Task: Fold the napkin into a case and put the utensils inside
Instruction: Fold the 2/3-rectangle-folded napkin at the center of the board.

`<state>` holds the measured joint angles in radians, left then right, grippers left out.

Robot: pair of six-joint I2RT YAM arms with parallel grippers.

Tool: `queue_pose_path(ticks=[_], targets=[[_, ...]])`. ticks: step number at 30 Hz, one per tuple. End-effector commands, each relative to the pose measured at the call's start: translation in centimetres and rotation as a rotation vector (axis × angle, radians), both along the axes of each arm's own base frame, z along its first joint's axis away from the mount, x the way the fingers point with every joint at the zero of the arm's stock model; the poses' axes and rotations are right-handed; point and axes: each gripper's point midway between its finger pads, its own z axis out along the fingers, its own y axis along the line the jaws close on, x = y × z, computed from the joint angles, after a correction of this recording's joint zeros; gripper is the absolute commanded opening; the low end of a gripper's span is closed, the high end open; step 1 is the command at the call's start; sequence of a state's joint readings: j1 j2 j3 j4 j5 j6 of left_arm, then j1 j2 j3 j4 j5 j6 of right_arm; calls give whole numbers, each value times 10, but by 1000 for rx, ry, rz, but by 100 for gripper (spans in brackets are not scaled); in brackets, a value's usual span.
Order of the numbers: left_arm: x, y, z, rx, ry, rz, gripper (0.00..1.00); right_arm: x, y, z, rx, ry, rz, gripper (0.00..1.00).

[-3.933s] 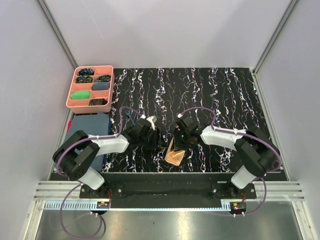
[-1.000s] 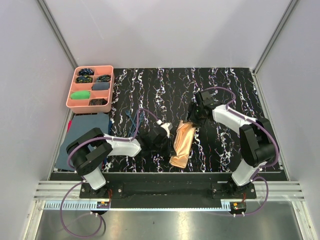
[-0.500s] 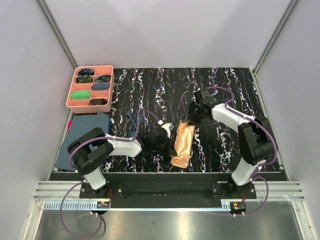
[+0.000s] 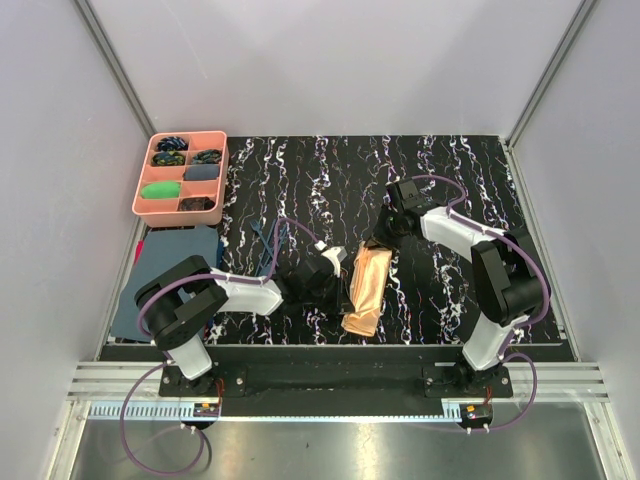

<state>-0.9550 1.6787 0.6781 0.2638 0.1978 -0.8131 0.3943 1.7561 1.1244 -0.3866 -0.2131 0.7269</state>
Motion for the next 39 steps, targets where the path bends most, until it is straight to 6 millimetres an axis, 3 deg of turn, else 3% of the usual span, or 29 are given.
queue_pose_path(ticks=[1,2,6,14,19,23,24,25,27,28,30,34,36,38,39], targets=[[-15,14,-19,72,36,-25,0,13,7,23,46,-66,16,37],[-15,14,-20,75,36,-24,0,11,6,26,48,-68,17,46],[-15,15,-23,79,42,-22,0,-1,-4,37,18,-81,7,62],[-15,16,-23,91,43,-19,0,-14,-26,47,-68,-98,-16,79],[-15,15,-22,89,43,-20,0,-8,-27,30,-110,-47,-12,77],[-16,14,-16,73,37,-31,2,-2,-31,32,-136,-70,-31,70],[-16,14,-14,71,30,-35,6,-2,-32,32,-135,-73,-33,66],[-15,15,-8,66,19,-37,17,-2,-33,34,-134,-80,-36,62],[-14,18,-3,78,6,-43,31,-3,-34,35,-131,-87,-36,57],[-9,15,10,60,-15,-41,41,-3,-36,38,-130,-100,-40,57],[-2,20,17,74,-29,-36,47,-5,-39,39,-130,-109,-40,56],[39,23,47,59,-104,23,48,-5,-47,43,-113,-119,-47,56],[68,19,63,34,-148,39,42,-2,-50,41,-95,-113,-53,52],[81,15,56,51,-130,23,36,-1,-44,37,-65,-94,-28,49],[96,8,68,27,-161,21,35,-2,-41,35,-55,-85,-21,47]])
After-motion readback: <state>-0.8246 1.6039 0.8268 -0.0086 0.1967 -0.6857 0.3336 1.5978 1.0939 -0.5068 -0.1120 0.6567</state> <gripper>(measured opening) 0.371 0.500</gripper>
